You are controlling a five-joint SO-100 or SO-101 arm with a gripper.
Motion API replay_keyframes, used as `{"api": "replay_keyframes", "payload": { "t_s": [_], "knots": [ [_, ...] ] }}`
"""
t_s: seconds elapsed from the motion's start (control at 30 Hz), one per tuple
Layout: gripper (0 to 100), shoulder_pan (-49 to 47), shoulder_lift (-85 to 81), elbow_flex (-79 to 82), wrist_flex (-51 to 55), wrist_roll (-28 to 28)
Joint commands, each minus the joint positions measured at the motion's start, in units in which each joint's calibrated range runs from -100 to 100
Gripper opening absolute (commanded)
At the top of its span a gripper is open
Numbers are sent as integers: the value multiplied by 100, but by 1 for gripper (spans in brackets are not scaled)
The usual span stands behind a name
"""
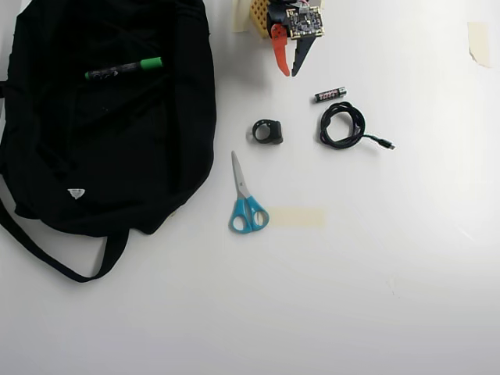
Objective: Put the green marker into the black bag
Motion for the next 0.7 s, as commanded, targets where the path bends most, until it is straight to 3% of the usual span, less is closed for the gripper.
{"api": "replay_keyframes", "payload": {
  "t_s": [0.0, 0.23, 0.67],
  "knots": [
    [2, -29, -66, 159, -161, 20],
    [2, -29, -42, 1741, -833, 41],
    [2, -29, -66, 1705, -893, 31]
  ]
}}
